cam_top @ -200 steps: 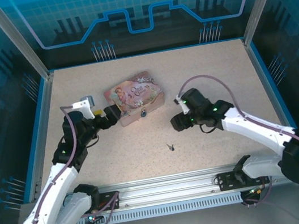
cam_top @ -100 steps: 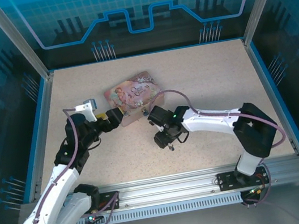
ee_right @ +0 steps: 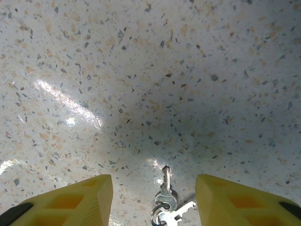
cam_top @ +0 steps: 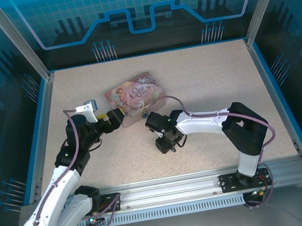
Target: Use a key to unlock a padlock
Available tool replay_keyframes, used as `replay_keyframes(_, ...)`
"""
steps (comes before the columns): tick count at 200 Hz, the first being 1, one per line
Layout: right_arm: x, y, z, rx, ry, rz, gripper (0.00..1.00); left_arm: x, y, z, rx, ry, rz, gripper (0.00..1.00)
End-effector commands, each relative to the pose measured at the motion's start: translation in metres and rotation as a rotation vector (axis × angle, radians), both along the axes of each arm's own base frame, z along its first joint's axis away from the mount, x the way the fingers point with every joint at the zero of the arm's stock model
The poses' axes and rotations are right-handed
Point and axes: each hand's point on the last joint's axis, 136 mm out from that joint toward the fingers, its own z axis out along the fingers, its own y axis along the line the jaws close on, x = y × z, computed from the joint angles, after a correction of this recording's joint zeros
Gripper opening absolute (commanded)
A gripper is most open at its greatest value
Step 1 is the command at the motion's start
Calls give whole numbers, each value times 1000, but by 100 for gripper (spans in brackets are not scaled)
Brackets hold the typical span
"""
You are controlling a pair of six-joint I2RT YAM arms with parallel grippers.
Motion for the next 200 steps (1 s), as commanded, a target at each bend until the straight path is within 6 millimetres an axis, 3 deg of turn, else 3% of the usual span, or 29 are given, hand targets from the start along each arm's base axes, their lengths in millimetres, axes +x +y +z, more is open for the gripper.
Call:
replay_keyframes(1, -9, 1, -5, -25, 37, 14, 49, 1, 2, 11, 8, -36, 10, 99)
replay_keyframes(78, -21, -13, -20, -85, 67, -5, 46, 0, 1, 9, 6, -34, 7, 99)
replay_keyframes(200, -37, -36, -25, -136, 90, -36, 37, -1, 2, 10, 6, -36, 7, 99)
